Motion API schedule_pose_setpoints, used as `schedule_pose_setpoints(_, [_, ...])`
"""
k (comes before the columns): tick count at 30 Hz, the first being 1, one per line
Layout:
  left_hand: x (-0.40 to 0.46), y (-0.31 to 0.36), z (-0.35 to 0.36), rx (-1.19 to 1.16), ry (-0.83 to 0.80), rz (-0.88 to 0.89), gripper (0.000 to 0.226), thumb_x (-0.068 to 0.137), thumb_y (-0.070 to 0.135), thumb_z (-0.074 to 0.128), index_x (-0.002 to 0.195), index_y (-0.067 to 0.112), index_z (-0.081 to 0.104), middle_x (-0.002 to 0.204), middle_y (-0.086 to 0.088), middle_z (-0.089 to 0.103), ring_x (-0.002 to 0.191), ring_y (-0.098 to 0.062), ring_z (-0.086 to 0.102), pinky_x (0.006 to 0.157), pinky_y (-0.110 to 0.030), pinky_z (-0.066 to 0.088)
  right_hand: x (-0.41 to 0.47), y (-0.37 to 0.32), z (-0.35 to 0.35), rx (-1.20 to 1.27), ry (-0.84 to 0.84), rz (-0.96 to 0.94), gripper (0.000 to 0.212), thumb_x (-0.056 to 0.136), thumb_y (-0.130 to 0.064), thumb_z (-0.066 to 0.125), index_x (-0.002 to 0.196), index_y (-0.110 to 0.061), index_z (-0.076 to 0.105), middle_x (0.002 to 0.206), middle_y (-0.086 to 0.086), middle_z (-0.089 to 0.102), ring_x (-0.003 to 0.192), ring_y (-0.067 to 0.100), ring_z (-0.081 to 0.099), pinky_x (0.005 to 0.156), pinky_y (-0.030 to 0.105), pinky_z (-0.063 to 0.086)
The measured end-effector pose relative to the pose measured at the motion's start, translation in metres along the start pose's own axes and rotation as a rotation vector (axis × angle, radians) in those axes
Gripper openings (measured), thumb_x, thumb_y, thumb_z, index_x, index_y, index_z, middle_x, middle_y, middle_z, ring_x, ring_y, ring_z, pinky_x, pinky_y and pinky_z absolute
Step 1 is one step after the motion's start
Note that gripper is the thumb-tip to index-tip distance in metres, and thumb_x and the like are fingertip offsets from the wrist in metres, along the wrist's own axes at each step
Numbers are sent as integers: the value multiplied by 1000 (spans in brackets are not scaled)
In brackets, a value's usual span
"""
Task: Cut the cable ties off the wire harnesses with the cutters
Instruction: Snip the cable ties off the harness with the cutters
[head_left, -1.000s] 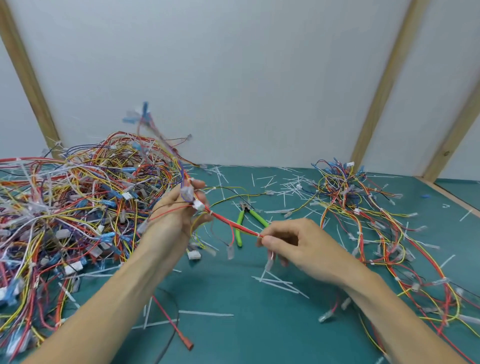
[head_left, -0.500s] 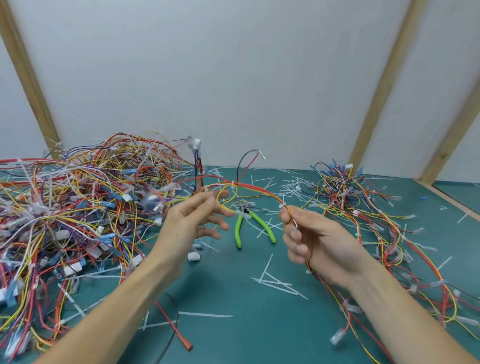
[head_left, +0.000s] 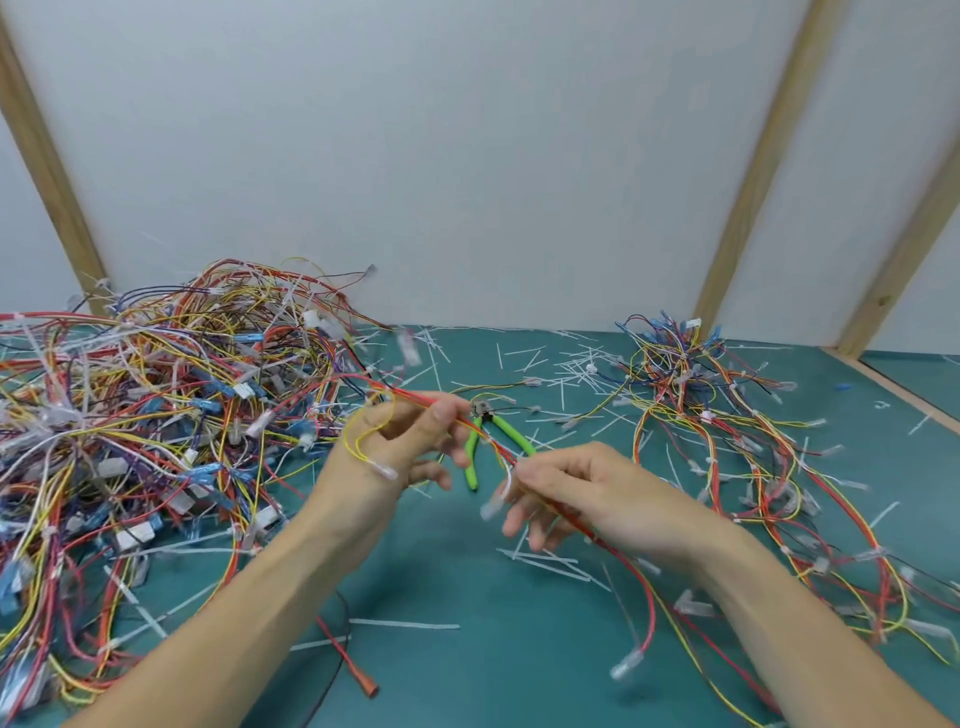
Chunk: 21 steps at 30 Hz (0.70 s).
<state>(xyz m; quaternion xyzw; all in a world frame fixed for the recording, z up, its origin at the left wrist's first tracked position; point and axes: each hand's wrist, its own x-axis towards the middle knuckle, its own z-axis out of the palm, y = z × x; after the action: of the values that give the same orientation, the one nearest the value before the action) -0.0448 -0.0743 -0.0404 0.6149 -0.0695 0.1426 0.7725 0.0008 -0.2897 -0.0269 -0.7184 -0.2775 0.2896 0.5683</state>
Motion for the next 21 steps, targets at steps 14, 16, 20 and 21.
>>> schedule_pose_setpoints(14, [12,8,-28,-152,339,53,18,97,36,55,94,25,69,98,9,73,91,-7,70,64,-18,55,-9,1,-39,222,20,60,25,98,-37,61,86,-19,75,79,6,70,64,18,68,62,33,60])
schedule_pose_setpoints(16, [14,5,-29,-111,328,78,21,103,32,49,94,23,66,103,6,75,99,-10,71,74,-23,58,-7,4,-35,71,77,80,23,100,-35,65,89,-18,77,85,7,73,70,18,71,65,32,61])
schedule_pose_setpoints(20, [15,2,-26,-88,260,116,19,99,33,48,96,18,60,95,2,76,100,-16,73,77,-27,60,-5,12,-31,-88,103,149,20,101,-24,65,93,-11,78,86,7,76,78,19,74,67,29,60])
schedule_pose_setpoints(21, [15,2,-25,-73,241,126,18,99,32,48,96,18,59,93,2,76,99,-17,74,77,-28,61,-5,12,-30,-103,112,147,18,100,-22,66,93,-9,77,84,7,76,78,18,73,66,28,60])
